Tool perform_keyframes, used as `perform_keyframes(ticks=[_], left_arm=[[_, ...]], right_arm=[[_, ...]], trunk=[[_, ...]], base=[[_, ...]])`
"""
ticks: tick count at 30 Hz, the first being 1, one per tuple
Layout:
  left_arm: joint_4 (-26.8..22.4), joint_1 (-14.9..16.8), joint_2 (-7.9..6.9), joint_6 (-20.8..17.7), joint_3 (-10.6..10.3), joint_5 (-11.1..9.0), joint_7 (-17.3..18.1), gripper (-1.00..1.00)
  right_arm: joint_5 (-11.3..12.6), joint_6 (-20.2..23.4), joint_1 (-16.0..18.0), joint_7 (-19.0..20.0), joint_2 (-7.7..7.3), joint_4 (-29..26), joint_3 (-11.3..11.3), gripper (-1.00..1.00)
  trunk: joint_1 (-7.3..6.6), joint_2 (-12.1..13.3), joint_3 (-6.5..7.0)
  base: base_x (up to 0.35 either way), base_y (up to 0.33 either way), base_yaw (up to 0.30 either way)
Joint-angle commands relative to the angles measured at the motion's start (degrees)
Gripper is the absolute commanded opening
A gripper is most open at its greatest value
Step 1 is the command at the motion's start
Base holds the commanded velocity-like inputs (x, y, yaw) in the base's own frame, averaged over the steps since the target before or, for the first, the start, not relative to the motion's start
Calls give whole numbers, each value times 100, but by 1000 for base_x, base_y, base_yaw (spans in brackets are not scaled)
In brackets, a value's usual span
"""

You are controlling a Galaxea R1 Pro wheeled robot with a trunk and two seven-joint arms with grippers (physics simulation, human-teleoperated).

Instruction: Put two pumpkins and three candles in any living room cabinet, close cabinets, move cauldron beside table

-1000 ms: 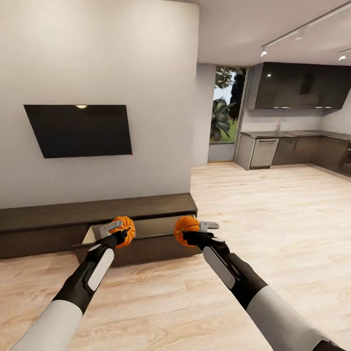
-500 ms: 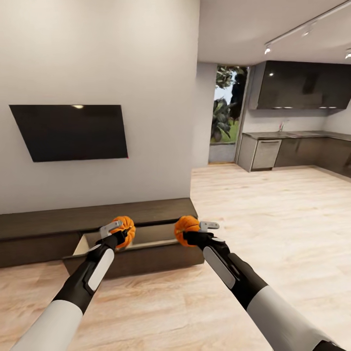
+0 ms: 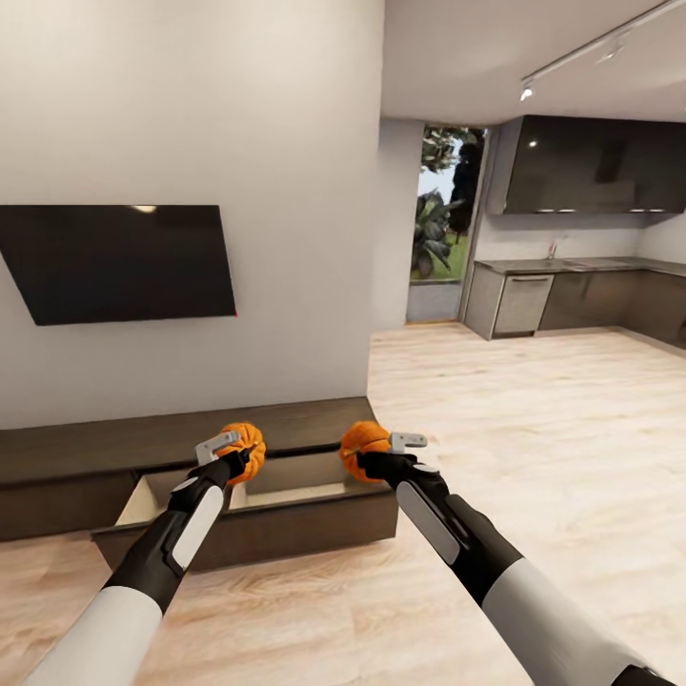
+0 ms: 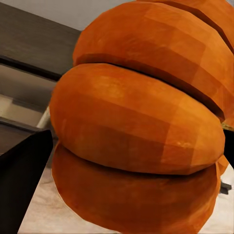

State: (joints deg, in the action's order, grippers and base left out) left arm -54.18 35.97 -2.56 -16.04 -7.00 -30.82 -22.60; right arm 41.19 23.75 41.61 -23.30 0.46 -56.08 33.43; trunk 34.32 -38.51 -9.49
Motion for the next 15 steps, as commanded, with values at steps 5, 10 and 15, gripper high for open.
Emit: perform_keyframes(ticks=[5,10,15], left_arm=[[13,6,-15,-21,-29,-14,-69,-100],[48,6,-17,-22,-29,-7,-61,-100],[53,5,-17,-22,-29,-13,-51,-100]], right_arm=[[29,24,6,-88,5,-9,18,-100],[42,85,6,-111,16,21,16,-100],[65,98,8,-120,23,41,15,-100]], trunk=[[5,-9,-9],[5,-9,-9],[5,-9,-9]], base=[[328,-56,0],[340,-28,0],[341,-86,0]])
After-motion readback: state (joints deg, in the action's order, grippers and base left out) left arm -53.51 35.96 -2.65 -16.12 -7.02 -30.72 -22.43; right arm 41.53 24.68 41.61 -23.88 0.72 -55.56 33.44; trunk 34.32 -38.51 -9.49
